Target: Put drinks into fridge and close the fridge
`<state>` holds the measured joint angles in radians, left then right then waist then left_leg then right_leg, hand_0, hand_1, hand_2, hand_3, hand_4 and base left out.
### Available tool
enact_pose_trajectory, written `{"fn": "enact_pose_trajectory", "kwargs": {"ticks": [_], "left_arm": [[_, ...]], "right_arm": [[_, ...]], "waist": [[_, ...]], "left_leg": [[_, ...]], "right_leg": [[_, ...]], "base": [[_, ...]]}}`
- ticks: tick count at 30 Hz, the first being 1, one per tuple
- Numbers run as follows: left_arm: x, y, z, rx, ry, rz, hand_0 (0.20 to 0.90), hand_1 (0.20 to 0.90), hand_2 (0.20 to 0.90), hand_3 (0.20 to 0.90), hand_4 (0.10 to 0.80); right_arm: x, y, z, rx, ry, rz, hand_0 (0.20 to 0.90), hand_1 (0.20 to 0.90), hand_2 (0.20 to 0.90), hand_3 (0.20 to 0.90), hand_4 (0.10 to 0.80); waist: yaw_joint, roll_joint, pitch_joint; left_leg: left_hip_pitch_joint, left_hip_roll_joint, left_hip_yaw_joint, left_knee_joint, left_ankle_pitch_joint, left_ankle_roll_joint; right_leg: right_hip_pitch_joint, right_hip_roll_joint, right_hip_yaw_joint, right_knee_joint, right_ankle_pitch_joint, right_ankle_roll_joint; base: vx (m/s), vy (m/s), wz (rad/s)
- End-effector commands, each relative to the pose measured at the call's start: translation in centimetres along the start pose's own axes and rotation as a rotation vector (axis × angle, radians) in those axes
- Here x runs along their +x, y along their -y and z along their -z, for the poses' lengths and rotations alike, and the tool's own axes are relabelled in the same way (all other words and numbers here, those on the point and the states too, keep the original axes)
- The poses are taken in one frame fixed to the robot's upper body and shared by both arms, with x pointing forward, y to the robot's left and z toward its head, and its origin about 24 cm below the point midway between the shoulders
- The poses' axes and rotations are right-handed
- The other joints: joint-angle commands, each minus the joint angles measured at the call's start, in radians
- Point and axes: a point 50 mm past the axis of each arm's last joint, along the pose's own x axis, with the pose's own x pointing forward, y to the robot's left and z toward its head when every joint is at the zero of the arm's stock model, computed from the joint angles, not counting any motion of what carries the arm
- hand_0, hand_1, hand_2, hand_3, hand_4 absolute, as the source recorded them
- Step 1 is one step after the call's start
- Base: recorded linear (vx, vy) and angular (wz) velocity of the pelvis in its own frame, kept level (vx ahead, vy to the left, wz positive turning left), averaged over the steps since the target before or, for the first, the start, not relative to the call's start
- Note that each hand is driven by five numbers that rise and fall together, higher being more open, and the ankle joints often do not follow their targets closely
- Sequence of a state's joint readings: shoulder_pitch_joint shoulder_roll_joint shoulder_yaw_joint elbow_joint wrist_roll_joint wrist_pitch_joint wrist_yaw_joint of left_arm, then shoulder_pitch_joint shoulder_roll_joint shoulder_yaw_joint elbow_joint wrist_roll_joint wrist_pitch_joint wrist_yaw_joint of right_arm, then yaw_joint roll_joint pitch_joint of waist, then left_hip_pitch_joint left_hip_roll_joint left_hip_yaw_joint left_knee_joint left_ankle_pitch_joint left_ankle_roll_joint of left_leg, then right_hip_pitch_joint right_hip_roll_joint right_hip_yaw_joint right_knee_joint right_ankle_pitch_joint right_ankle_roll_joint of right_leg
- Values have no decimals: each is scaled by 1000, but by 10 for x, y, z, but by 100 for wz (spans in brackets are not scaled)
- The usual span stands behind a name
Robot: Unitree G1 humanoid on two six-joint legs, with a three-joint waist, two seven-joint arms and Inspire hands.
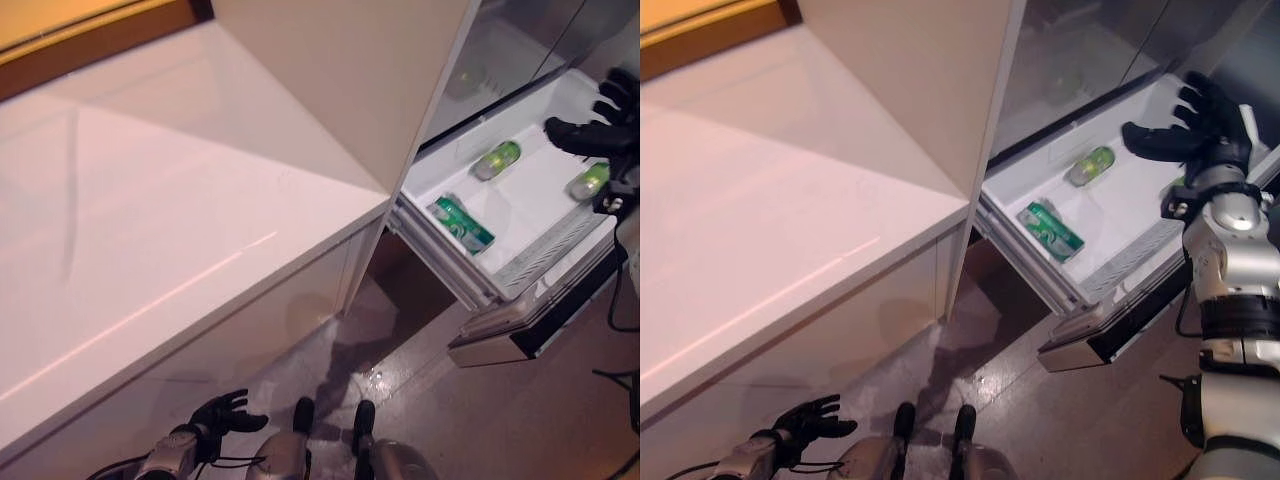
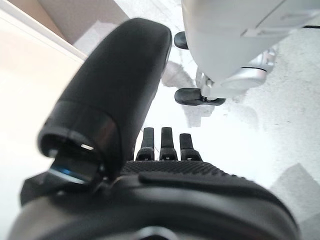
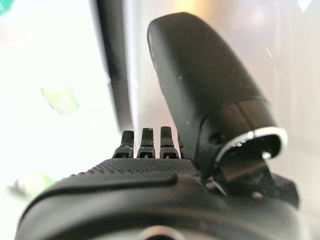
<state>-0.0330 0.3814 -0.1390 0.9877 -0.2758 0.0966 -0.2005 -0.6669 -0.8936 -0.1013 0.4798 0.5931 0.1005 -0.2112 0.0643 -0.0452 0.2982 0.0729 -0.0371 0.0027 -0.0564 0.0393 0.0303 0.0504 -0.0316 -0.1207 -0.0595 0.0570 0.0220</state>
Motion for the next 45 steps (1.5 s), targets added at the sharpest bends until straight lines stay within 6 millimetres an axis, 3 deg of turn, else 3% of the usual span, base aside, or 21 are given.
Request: {"fn": "enact_pose_trajectory", "kwargs": {"ticks": [1,6,13,18,22,30,37,45], "left_arm": [[-5,2,42,30,-121,-14,900,900,900,900,800],[-4,9,49,38,-135,11,900,900,900,900,800],[-2,21,50,24,-136,39,900,900,900,900,800],[-3,20,53,48,-156,30,900,900,900,900,800],[-3,19,51,25,-150,13,900,900,900,900,800],[-1,15,40,-23,-108,-20,900,900,900,900,800],[1,15,28,-57,-49,-15,900,900,900,900,800],[1,18,27,-68,-35,-12,900,900,900,900,800]], "right_arm": [[-12,27,-20,102,209,177,900,900,900,900,800],[-32,39,23,252,130,280,900,900,900,900,800],[-54,44,69,245,20,348,900,900,900,900,800],[-65,48,92,266,-64,365,900,900,900,900,800],[-65,50,98,298,-98,348,900,900,900,900,800],[-47,32,85,370,-78,194,900,900,900,900,800],[-22,-7,48,420,37,-76,900,900,900,900,800],[-2,-51,7,385,126,-270,900,900,900,900,800]], "waist": [[-35,12,-180],[-59,22,-203],[-67,22,-195],[-54,11,-150],[-40,14,-108],[-10,23,-36],[27,37,26],[80,38,51]], "left_leg": [[-22,-11,58,104,-135,-18],[12,-8,72,112,-159,-11],[8,-12,75,229,-229,8],[-54,-21,49,388,-314,36],[-123,-31,27,477,-354,56],[-267,-48,11,638,-389,82],[-380,-67,2,697,-362,86],[-404,-70,-17,666,-314,75]], "right_leg": [[-21,21,5,129,-136,29],[0,13,19,144,-151,32],[5,-13,20,209,-179,18],[-42,-43,9,341,-233,-8],[-97,-54,0,427,-262,-27],[-236,-74,-16,614,-307,-53],[-363,-94,-43,740,-325,-70],[-391,-88,-54,760,-322,-73]], "base": [[37,21,-23],[60,18,-20],[64,25,-7],[52,11,2],[-10,43,9],[-45,59,17],[-87,81,6],[5,43,4]]}}
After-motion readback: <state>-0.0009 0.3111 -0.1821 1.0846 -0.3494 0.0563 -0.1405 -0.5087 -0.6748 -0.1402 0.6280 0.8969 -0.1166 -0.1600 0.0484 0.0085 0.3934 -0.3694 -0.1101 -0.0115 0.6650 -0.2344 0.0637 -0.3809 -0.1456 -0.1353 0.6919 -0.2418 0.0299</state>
